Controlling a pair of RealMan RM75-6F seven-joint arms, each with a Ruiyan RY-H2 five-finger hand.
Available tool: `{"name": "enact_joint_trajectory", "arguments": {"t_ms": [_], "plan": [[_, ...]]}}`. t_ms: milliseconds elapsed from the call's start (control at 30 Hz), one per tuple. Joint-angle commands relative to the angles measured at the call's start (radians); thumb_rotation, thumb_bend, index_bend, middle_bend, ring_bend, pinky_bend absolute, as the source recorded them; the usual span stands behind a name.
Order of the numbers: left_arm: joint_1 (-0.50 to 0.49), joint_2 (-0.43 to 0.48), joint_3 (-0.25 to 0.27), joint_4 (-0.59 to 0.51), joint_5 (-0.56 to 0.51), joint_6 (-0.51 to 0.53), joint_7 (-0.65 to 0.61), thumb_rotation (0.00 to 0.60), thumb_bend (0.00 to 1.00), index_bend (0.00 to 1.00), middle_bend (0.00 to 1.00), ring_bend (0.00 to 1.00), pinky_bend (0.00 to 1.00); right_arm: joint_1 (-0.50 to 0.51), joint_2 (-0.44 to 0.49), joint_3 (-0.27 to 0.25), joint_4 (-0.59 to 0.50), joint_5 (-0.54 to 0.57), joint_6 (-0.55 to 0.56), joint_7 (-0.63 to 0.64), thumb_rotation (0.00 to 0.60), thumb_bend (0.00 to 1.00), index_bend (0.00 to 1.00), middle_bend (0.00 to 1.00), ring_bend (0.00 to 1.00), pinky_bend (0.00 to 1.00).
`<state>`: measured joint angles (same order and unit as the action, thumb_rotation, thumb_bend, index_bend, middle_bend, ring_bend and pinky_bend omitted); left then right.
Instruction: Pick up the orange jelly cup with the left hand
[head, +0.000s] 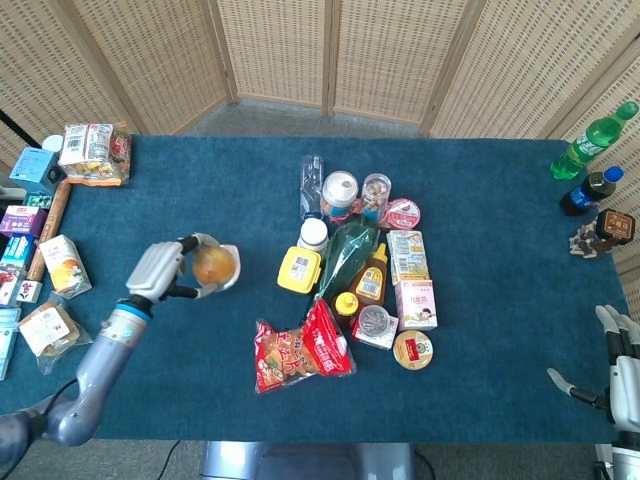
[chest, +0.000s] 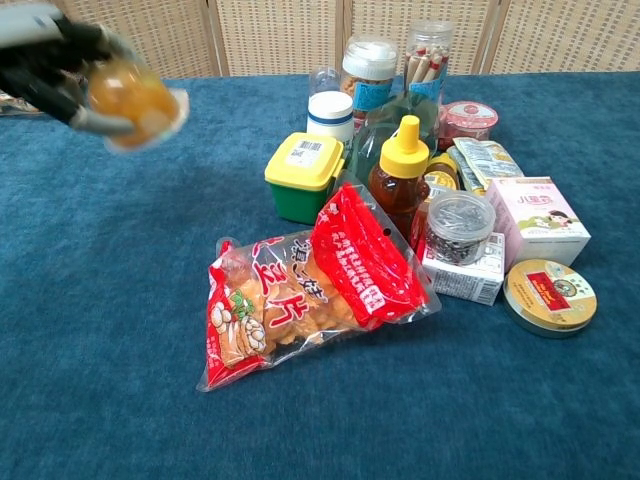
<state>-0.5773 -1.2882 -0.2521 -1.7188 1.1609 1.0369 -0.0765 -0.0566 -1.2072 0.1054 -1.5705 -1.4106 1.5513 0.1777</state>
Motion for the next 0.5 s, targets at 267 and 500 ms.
{"name": "enact_joint_trajectory", "arguments": {"t_ms": [267,500], "plan": [[0.072,0.146,-0.064,-0.133,0.110,0.111,-0.197,0.600,0.40,0.64,0.49,0.60,0.59,0.017,-0.023,0.002,0.006,0.002,-0.023,-0.008,0.528,0.00,0.00,0.00,0.00,0.00],[0.072,0.149,-0.072,-0.151,0.138,0.136,-0.242,0.600,0.40,0.64,0.49,0.60,0.59,0.012,-0.021,0.002,0.012,0.006,-0.018,-0.003,0.528,0.00,0.00,0.00,0.00,0.00]]}}
